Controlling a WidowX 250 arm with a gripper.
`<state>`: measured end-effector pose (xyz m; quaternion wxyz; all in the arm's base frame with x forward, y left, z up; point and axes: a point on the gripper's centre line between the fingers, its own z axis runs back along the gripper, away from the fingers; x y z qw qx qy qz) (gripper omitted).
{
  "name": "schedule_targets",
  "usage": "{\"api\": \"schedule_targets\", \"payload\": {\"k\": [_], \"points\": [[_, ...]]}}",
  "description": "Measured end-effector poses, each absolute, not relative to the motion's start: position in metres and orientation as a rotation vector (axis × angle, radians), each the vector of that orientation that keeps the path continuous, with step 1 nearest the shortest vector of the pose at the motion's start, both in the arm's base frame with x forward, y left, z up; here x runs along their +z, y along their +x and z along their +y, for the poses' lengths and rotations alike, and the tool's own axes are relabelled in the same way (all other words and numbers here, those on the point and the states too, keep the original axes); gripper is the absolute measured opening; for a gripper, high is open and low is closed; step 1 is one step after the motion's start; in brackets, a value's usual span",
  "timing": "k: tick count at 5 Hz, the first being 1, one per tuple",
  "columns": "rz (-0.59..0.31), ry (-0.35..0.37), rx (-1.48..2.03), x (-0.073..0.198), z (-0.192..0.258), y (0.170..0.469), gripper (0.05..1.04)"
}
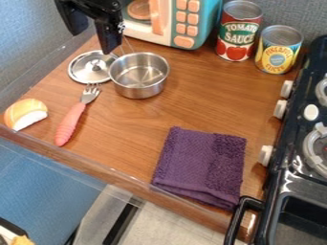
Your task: Move the purple cloth to the top right of the table
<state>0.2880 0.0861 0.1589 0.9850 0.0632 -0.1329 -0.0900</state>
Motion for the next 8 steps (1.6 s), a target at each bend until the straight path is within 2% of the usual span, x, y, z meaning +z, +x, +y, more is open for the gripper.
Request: {"api": "schedule_targets", "payload": {"k": [1, 2, 3, 4, 5, 6, 8], "points": [[-0.24, 0.116, -0.173, 0.15, 0.085, 0.286, 1.001], [-0.195, 0.119, -0.148, 0.14, 0.062, 0.276, 1.001], [-0.151, 0.107, -0.119, 0.125, 0.027, 0.263, 1.001], [-0.149, 0.111, -0.083, 0.103, -0.021, 0.251, 1.001], [-0.12, 0.083, -0.06, 0.072, -0.054, 0.243, 1.001], [-0.112, 0.077, -0.036, 0.046, -0.066, 0.244, 1.001], [-0.145, 0.106, -0.017, 0.032, -0.064, 0.255, 1.001]]}}
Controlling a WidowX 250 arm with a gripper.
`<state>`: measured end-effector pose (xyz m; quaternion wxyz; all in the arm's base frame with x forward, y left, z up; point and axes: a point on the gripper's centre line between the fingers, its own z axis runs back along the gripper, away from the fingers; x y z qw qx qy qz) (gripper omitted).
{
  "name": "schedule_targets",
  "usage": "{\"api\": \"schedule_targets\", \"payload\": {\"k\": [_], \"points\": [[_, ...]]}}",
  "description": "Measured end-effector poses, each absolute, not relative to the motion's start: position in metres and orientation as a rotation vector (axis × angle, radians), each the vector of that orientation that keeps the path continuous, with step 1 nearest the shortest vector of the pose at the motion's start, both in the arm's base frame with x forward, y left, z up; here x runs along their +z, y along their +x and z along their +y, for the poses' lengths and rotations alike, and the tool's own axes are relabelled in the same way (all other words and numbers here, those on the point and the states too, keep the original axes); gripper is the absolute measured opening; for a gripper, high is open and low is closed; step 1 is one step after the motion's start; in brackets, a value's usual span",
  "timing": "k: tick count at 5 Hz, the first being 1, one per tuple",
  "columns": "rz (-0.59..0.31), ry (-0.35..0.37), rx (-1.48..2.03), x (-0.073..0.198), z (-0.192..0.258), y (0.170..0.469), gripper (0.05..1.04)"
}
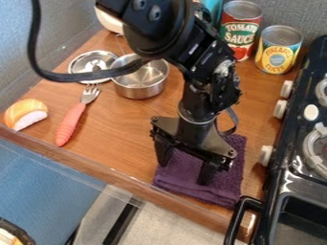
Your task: Move the purple cloth to the top right of the table
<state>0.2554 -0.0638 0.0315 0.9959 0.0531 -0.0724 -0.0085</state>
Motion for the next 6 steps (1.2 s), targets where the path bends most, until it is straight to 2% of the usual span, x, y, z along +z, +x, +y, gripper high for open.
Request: {"api": "schedule_targets", "payload": {"k": [1, 4, 5, 6], "points": [[-0.169, 0.105, -0.009, 0.032, -0.063, 0.278, 1.001], [-0.231, 0.107, 0.042, 0.037, -0.044, 0.388, 1.001], [-0.226, 0.089, 0.063, 0.035, -0.037, 0.412, 1.001], [-0.216, 0.077, 0.058, 0.032, -0.033, 0.415, 1.001]]}}
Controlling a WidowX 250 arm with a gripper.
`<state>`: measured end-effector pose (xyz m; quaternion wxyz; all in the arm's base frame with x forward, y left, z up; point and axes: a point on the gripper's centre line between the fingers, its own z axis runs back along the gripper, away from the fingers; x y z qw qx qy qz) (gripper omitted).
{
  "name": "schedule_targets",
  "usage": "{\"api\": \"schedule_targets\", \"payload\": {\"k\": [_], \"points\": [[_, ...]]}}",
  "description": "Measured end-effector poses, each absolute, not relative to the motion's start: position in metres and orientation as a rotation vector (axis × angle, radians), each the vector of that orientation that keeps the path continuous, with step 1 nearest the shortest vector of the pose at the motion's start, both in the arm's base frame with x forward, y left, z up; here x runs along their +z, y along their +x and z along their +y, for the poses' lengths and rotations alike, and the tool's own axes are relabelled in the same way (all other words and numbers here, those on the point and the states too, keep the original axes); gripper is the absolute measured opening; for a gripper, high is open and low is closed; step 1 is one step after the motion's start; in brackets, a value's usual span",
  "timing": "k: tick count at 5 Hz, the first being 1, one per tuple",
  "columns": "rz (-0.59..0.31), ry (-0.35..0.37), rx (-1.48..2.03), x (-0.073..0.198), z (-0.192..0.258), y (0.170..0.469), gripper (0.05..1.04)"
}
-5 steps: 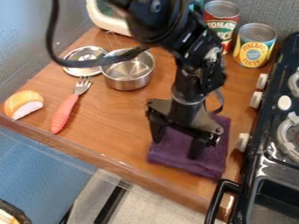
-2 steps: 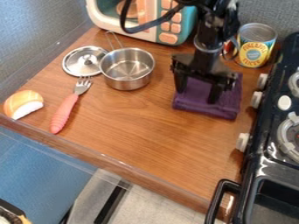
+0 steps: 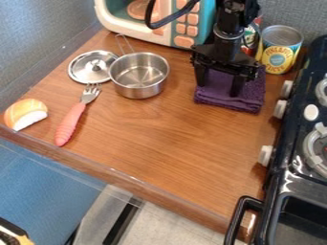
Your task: Move the purple cloth to the top right of the table
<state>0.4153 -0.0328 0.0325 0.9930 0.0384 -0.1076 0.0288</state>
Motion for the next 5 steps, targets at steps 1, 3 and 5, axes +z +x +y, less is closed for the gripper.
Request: {"api": "schedule_targets", "payload": {"k": [1, 3, 5], "points": [[-0.201, 0.074, 0.048, 0.035, -0.032, 0.395, 0.999], [-0.281, 0.039, -0.072, 0.111, -0.036, 0.389, 0.999], [-0.25, 0.021, -0.08, 0.148, -0.015, 0.368, 0.999]]}}
